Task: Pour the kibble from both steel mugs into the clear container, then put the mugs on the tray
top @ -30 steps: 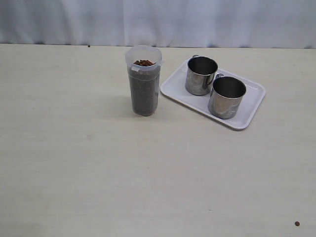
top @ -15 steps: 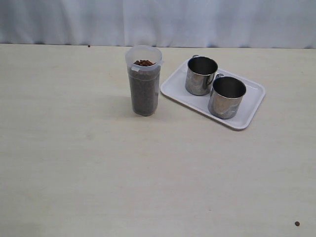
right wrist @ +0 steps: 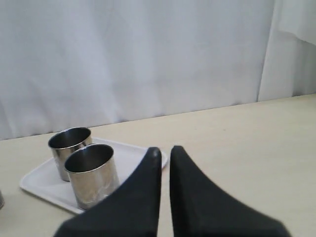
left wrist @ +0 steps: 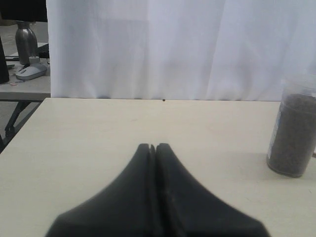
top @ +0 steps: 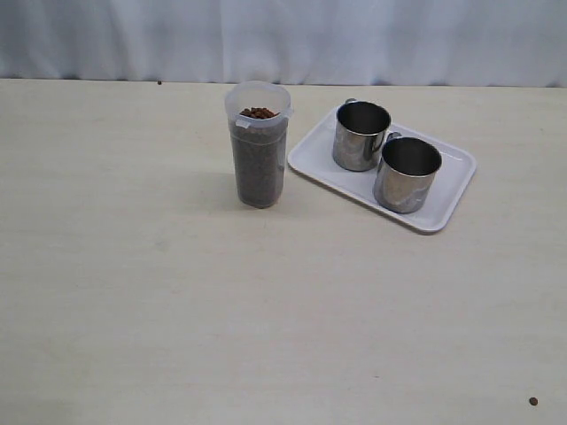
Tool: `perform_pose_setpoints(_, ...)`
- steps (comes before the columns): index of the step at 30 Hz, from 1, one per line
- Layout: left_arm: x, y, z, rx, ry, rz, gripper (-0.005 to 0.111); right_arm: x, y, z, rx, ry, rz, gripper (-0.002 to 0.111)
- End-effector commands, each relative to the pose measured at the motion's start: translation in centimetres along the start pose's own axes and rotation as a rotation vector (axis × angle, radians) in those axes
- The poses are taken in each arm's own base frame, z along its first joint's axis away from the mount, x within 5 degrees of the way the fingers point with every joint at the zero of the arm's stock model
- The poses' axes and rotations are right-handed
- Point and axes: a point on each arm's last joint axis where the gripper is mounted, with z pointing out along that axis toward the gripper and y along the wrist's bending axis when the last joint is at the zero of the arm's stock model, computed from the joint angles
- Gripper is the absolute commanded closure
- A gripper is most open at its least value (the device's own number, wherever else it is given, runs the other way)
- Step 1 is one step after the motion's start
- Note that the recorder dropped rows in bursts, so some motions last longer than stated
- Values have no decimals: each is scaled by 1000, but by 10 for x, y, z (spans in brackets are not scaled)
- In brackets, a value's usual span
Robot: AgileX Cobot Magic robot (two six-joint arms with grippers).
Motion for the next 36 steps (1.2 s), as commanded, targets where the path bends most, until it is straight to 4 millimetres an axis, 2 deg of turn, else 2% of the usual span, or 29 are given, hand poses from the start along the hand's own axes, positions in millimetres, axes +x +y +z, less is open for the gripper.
perform_pose_setpoints(1, 0, 0, 0, 7, -9, 3, 107, 1, -2, 0, 35, 5, -33, 103)
perform_pose_setpoints(8, 0, 0, 0, 7, -9, 3, 107, 12, -1, -1, -7, 121, -72, 103)
perform_pose_setpoints(17, 0, 0, 0, 7, -9, 3, 107, 12, 4, -1, -66, 124, -127, 103)
perform_pose_setpoints(36, 0, 0, 0, 7, -9, 3, 107, 8, 4, 0, -64, 81, -64, 103)
